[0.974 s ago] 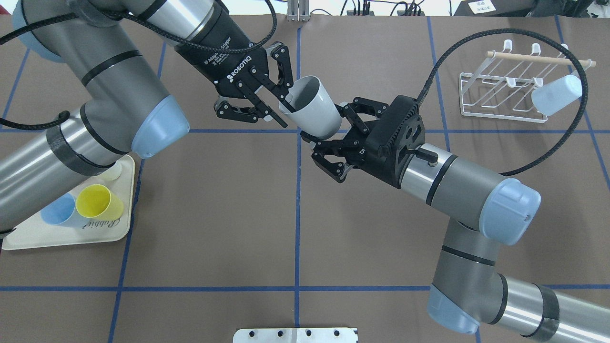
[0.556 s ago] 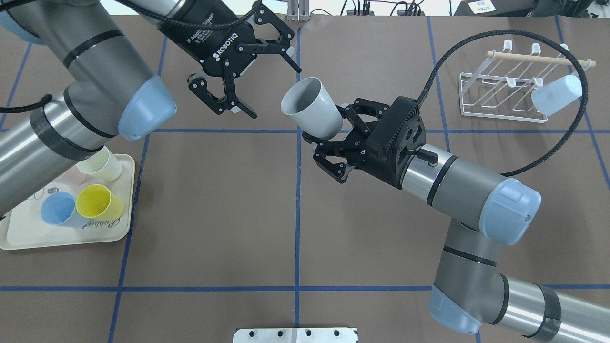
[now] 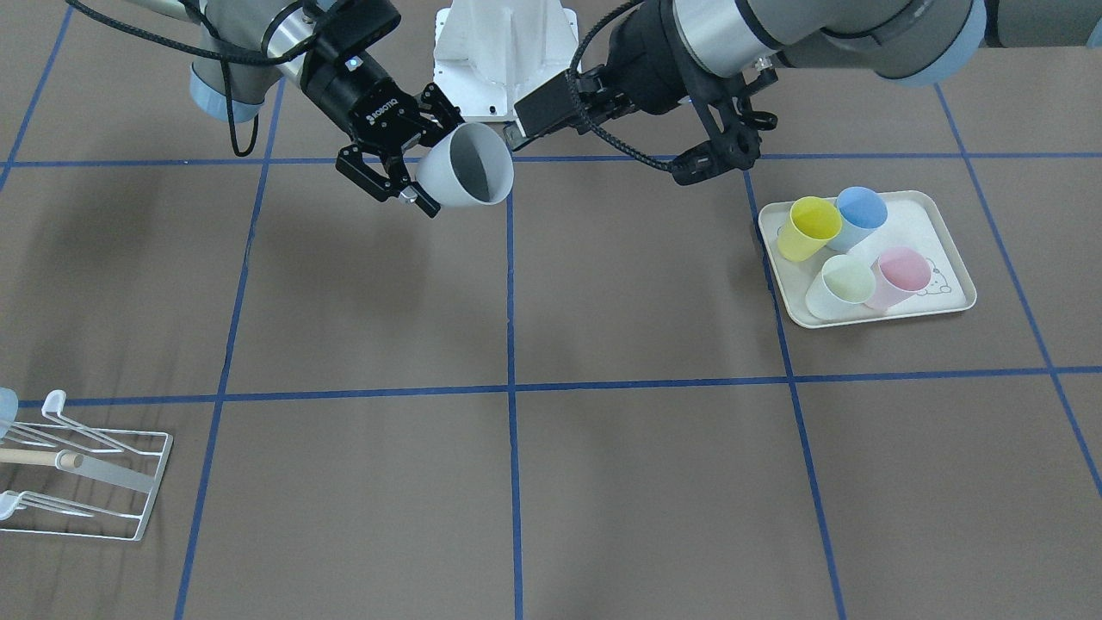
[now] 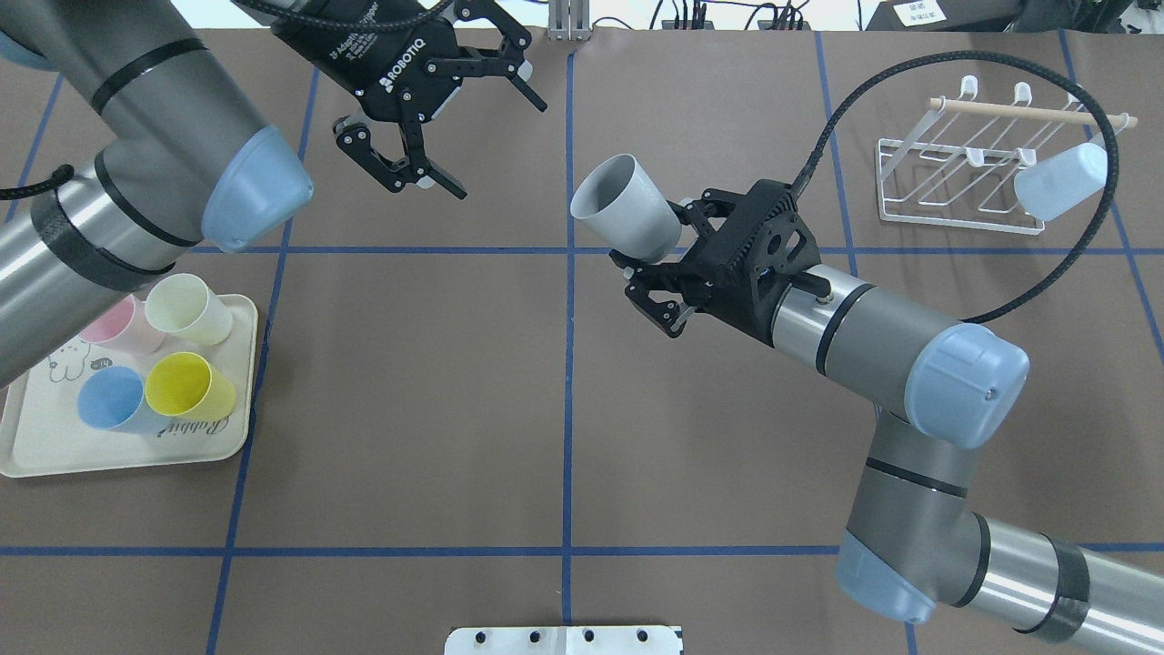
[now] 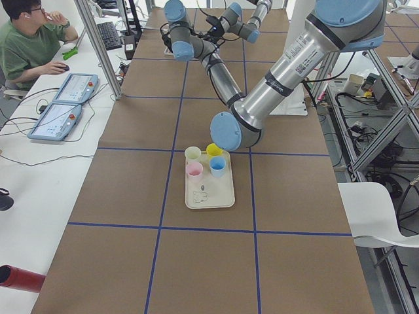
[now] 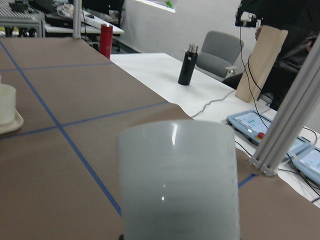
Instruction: Transfer IKEA cup to right arm and place on rack
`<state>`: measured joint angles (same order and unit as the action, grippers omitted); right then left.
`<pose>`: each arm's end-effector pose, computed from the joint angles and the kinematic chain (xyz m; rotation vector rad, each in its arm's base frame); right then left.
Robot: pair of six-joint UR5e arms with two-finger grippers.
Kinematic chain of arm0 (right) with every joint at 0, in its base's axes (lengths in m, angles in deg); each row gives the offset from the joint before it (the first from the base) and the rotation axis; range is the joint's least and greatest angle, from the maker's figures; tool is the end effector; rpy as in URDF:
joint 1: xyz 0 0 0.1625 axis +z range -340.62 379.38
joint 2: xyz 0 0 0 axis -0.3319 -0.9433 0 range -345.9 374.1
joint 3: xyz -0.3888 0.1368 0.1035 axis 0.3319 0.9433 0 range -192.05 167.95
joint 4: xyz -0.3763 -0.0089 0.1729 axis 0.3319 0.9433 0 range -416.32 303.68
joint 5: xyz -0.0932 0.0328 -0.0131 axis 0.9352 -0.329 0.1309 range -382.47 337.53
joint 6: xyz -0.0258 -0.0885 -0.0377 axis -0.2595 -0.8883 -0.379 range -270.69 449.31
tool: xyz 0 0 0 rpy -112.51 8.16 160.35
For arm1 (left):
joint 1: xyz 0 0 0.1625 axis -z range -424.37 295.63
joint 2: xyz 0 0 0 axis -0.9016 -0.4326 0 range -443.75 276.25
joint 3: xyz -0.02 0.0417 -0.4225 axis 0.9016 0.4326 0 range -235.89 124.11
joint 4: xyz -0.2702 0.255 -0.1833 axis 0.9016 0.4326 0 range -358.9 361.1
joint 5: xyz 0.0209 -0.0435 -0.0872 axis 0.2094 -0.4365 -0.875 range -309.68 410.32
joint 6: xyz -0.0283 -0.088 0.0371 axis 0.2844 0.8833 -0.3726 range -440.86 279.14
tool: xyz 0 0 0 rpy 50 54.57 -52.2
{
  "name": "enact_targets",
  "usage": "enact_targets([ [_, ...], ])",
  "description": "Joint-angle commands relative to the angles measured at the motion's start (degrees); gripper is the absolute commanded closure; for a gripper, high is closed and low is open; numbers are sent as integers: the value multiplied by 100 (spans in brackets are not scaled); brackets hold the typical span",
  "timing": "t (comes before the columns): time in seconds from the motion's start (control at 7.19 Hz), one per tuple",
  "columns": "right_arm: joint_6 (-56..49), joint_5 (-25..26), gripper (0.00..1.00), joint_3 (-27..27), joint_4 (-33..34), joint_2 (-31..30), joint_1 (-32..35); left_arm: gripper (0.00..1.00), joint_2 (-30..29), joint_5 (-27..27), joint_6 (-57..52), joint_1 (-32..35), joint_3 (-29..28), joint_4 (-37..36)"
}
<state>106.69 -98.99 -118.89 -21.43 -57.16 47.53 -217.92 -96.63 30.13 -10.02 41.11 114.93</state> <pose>-0.4122 -0.3980 0.2360 1.3409 -0.8694 -0.4198 0.3211 -0.5331 0.0796 -0.4599 1.3683 -0.4326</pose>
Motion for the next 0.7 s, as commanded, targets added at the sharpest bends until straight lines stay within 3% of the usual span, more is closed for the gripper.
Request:
enact_targets([
  [0.0, -58, -4, 86, -4, 981, -159, 383, 0, 303, 630, -576, -21, 29, -228],
  [0.28, -172, -21, 87, -30, 1911, -195, 874, 0, 339, 1149, -1575, -73, 82, -1252],
  [0.56, -1091, -13, 87, -380, 3060, -300, 1358, 0, 540, 1476, -2874, -117, 317, -1897],
])
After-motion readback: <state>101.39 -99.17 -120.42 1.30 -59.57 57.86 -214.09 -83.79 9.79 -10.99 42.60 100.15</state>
